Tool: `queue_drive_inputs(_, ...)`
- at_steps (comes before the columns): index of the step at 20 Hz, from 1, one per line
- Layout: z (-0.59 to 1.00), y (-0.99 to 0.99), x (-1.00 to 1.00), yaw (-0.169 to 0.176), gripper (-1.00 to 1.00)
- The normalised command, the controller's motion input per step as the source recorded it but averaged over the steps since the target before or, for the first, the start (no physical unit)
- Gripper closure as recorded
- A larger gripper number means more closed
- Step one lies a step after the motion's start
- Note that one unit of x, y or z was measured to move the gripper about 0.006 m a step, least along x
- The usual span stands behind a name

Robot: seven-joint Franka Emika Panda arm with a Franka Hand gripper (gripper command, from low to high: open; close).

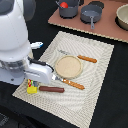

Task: Interact with the objects in diverse but meaningful ways.

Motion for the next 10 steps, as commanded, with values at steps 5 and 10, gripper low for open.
queue_drive_inputs(5, 0.28, 0.54, -0.37, 0.035, -1.0)
queue_drive_inputs(10, 0.14, 0.7, -0.43, 0.063, -1.0)
